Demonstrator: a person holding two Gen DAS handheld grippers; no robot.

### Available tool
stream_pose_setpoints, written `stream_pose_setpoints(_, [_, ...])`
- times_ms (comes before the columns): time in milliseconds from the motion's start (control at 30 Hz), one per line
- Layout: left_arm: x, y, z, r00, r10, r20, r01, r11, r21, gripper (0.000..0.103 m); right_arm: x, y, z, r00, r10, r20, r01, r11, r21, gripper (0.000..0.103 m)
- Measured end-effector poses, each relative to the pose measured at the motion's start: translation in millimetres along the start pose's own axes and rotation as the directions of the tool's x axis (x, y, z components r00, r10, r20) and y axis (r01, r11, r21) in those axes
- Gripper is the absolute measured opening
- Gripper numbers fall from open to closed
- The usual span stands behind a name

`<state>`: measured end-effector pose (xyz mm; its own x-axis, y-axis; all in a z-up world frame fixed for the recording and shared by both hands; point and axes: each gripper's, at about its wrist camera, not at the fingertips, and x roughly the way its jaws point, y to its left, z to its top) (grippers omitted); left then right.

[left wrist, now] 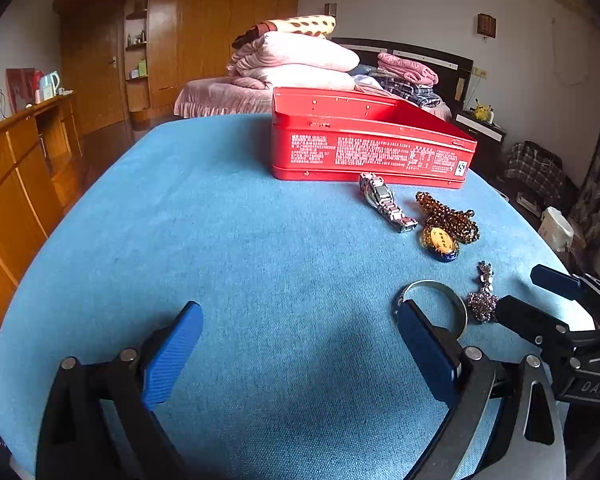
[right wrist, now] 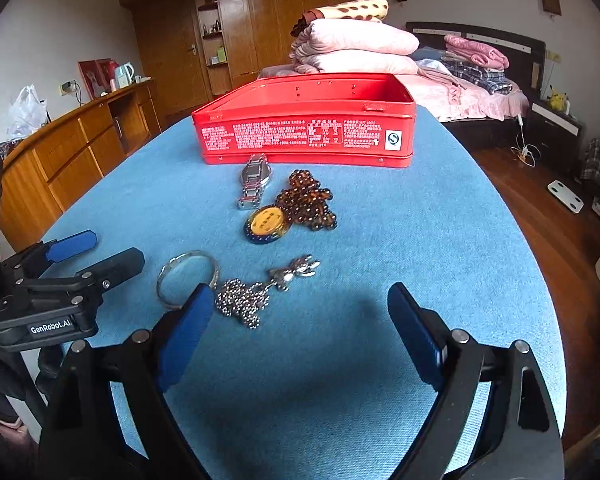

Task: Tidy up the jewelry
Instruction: 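Withdraw both grippers from the tin toward the remaining jewelry, then grasp the silver chain necklace with the right gripper and lift it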

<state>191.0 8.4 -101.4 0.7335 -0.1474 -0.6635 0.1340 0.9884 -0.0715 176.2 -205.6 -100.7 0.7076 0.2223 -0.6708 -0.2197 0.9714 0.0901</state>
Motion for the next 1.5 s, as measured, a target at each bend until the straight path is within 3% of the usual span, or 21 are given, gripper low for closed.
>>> stream_pose_setpoints(467, [0.0, 0.5, -2.2, 1.0, 0.001, -0.02, -0.001, 1.0, -0.005, 0.096, 17.9, 24.0, 2.1, 0.998, -0.06, -0.012, 0.059, 0.996, -0.065, 0.068])
stream_pose_setpoints(667, [-1.2, 0.2, -1.4, 1.0, -0.005, -0.018, 0.005, 1.0, -0.007, 0.096, 16.1, 17.3, 1.5, 0.998, -0.07, -0.002, 0.069, 0.993, -0.091, 0.047])
stream_pose_setpoints(733, [-2.8, -1.4, -1.4, 1.0, -0.017, -0.017, 0.017, 1.0, -0.003, 0.096, 14.2, 10.0, 2.0, 0.998, -0.064, -0.005, 0.063, 0.996, -0.069, 0.033])
stream_pose_setpoints(833, [-4.5, -4.9, -0.7, 0.999, -0.038, -0.018, 0.038, 0.999, 0.006, 0.096, 11.3, -3.3, 1.7, 0.999, -0.047, -0.004, 0.047, 0.999, -0.023, 0.02])
stream_pose_setpoints(1300, [2.5, -28.6, 2.6, 0.995, -0.095, -0.031, 0.096, 0.994, 0.047, 0.096, 20.4, -4.4, 10.0, 0.999, -0.04, -0.019, 0.039, 0.999, -0.034, 0.025])
stream_pose_setpoints(1400, [3.7, -36.2, 3.1, 0.992, -0.117, -0.038, 0.119, 0.991, 0.061, 0.096, 19.3, -5.1, 10.0, 0.998, -0.057, -0.016, 0.056, 0.997, -0.053, 0.015])
stream_pose_setpoints(1500, [5.8, -45.4, 3.3, 0.991, -0.124, -0.047, 0.128, 0.988, 0.082, 0.096, 16.2, -12.5, 9.0, 0.998, -0.053, -0.014, 0.053, 0.998, -0.027, 0.014])
